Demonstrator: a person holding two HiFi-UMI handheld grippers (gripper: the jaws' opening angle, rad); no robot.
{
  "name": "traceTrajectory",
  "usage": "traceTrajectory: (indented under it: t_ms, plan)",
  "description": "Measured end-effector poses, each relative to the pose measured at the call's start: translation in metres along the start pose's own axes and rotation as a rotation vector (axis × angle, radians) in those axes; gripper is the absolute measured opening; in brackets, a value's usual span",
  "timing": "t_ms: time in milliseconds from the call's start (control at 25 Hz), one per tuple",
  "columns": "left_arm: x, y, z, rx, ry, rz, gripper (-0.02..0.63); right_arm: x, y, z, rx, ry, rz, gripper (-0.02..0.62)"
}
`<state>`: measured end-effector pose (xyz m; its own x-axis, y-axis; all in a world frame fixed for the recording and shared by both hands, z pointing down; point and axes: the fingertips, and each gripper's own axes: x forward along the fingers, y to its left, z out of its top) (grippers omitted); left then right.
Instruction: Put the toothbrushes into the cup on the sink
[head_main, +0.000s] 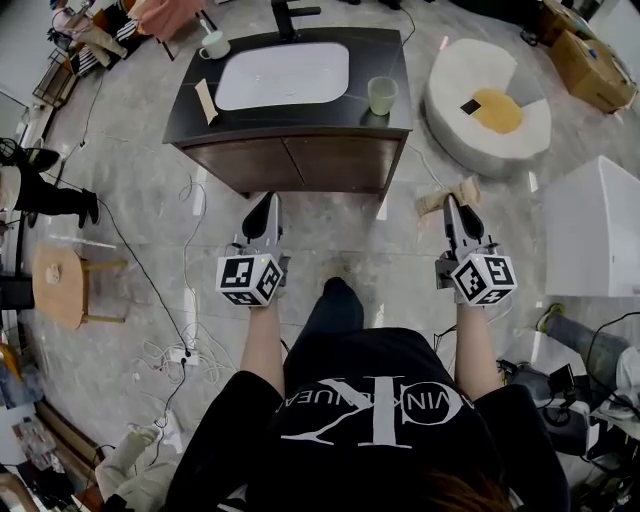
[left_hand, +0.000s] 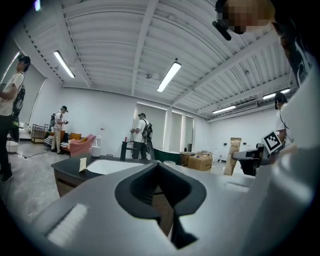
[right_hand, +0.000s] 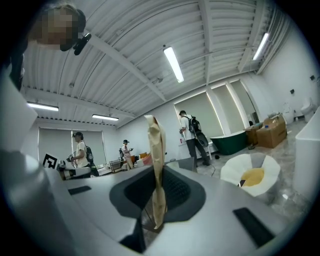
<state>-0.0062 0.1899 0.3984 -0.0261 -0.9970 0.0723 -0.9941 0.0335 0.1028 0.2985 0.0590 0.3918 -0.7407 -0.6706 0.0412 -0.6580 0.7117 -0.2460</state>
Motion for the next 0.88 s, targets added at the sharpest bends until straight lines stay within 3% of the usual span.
traceTrajectory:
  t_ms: [480, 880]
  plan:
    - [0.116, 0.051, 0.008, -0.011, 0.035, -0.101, 0.012, 0.096, -0.021, 0.012, 0.027, -0.007, -0.078, 0.046]
    - [0.185, 0.081, 0.009, -0.001, 0.044, -0.191, 0.012, 0.156, -0.028, 0.034, 0.034, -0.081, -0.115, 0.046]
